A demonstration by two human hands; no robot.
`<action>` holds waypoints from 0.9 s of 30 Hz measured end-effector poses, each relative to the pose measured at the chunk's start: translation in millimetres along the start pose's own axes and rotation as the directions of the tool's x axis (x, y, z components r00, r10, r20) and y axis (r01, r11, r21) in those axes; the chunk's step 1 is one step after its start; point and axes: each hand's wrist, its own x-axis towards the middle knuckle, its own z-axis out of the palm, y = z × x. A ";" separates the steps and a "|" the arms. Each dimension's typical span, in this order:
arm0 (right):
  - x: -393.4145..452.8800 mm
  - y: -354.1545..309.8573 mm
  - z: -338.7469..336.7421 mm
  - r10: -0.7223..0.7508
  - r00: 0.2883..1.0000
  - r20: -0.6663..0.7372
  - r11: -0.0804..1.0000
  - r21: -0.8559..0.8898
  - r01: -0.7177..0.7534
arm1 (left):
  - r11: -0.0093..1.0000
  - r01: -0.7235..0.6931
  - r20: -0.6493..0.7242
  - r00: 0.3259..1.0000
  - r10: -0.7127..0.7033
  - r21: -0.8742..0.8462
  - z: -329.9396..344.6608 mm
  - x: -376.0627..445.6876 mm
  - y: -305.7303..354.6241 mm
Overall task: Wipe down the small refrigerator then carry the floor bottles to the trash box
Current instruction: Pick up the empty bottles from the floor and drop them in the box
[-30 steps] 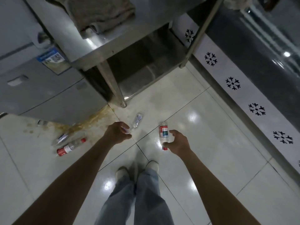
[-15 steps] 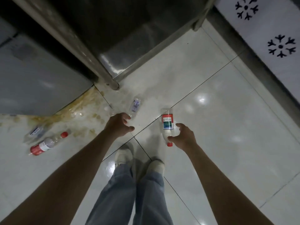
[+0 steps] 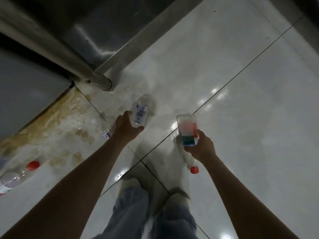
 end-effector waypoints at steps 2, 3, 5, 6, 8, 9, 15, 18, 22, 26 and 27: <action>13.7 2.8 10.1 0.026 1.000 -0.015 0.999 0.020 -0.026 | 1.000 -0.004 0.000 1.000 0.004 -0.001 7.2 16.5 -2.3; 18.7 3.4 14.9 0.043 0.999 -0.027 0.998 0.037 -0.042 | 1.000 0.005 0.004 1.000 -0.005 -0.004 10.6 23.2 -3.1; 26.2 3.0 23.5 0.074 0.995 -0.062 0.995 0.076 -0.070 | 1.000 0.023 0.011 1.000 -0.022 -0.013 18.1 33.3 -4.7; 29.5 2.9 26.8 0.088 0.992 -0.085 0.993 0.090 -0.081 | 0.999 0.028 0.014 1.000 -0.028 -0.015 22.7 37.1 -5.8; 34.7 2.9 32.1 0.105 0.988 -0.117 0.991 0.096 -0.094 | 0.999 0.036 0.014 0.999 -0.036 -0.022 30.7 42.8 -7.2; 36.6 3.6 33.9 0.102 0.986 -0.128 0.992 0.092 -0.091 | 0.999 0.039 0.014 0.999 -0.038 -0.029 33.6 44.5 -7.1; 39.3 4.6 30.0 0.109 0.977 -0.183 0.992 0.075 -0.097 | 0.998 0.036 -0.004 0.999 -0.037 -0.056 34.8 43.7 -5.7; 30.4 3.3 25.2 0.094 0.976 -0.198 0.993 0.085 -0.078 | 0.997 0.028 -0.001 1.000 -0.028 -0.069 26.3 38.0 -6.0; 5.2 0.6 7.5 0.062 0.979 -0.196 0.994 0.101 -0.042 | 0.996 0.022 0.011 1.000 -0.021 -0.091 7.3 13.8 1.9; -39.6 -6.1 -21.1 0.050 0.981 -0.186 0.990 0.142 -0.024 | 0.994 0.004 0.023 1.000 -0.002 -0.108 -22.3 -27.0 15.7; -53.0 -8.0 -29.5 0.041 0.982 -0.184 0.988 0.151 -0.013 | 0.994 -0.001 0.024 1.000 0.003 -0.110 -31.8 -38.5 20.1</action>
